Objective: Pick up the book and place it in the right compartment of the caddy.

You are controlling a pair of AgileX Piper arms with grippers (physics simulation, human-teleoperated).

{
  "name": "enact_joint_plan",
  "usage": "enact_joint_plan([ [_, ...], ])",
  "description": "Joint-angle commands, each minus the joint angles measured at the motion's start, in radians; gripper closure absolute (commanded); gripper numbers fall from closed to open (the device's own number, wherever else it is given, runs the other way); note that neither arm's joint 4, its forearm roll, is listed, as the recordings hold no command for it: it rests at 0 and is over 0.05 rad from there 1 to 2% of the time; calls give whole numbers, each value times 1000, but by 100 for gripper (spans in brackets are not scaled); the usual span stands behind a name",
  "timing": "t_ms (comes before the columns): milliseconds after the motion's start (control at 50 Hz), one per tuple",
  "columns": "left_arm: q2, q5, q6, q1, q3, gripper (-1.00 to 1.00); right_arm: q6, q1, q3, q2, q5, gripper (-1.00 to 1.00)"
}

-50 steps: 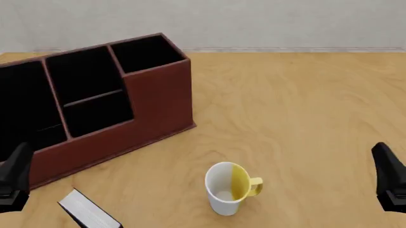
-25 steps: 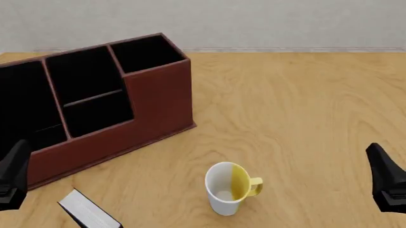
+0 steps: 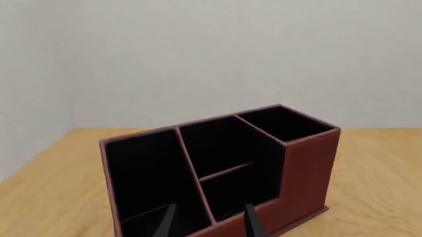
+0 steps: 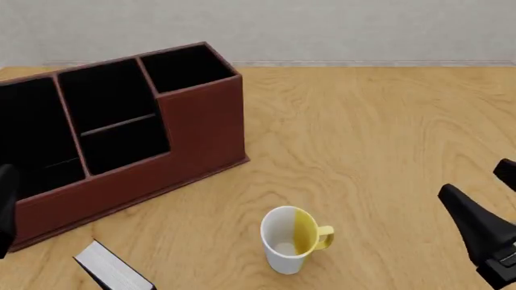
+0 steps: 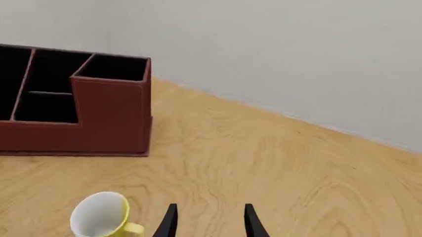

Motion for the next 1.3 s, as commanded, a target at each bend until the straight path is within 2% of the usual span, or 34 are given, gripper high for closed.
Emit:
enact_joint_plan([
  [20, -1, 7, 12, 24, -20, -100, -25, 201, -80, 136, 15, -100],
  [140, -1, 8, 13, 43, -28, -100, -48, 284, -95, 250, -57, -100],
  [160, -1, 11, 20, 46, -36, -100, -36, 324, -105, 294, -84, -100],
  [180, -1, 13, 26, 48, -42, -100, -48, 346, -108, 325, -106, -100],
  [380, -1, 11, 33, 56, -43, -100, -16, 514, -132, 546, -250, -100],
  [460, -1, 7, 34, 54, -39, -100, -11, 566, -145, 621, -294, -100],
  [620, -1, -3, 36, 52, -27, -100, 9, 670, -199, 732, -322, -100],
  [920, -1, -12, 35, 58, -19, -100, 20, 781, -253, 839, -344, -100],
  [1040, -1, -17, 38, 56, -18, -100, 23, 827, -279, 927, -389, -100],
  [1100, -1, -20, 38, 57, -16, -100, 55, 882, -311, 1006, -423, -100],
  [1300, -1, -25, 39, 58, -12, -100, 65, 945, -359, 1152, -487, -100],
])
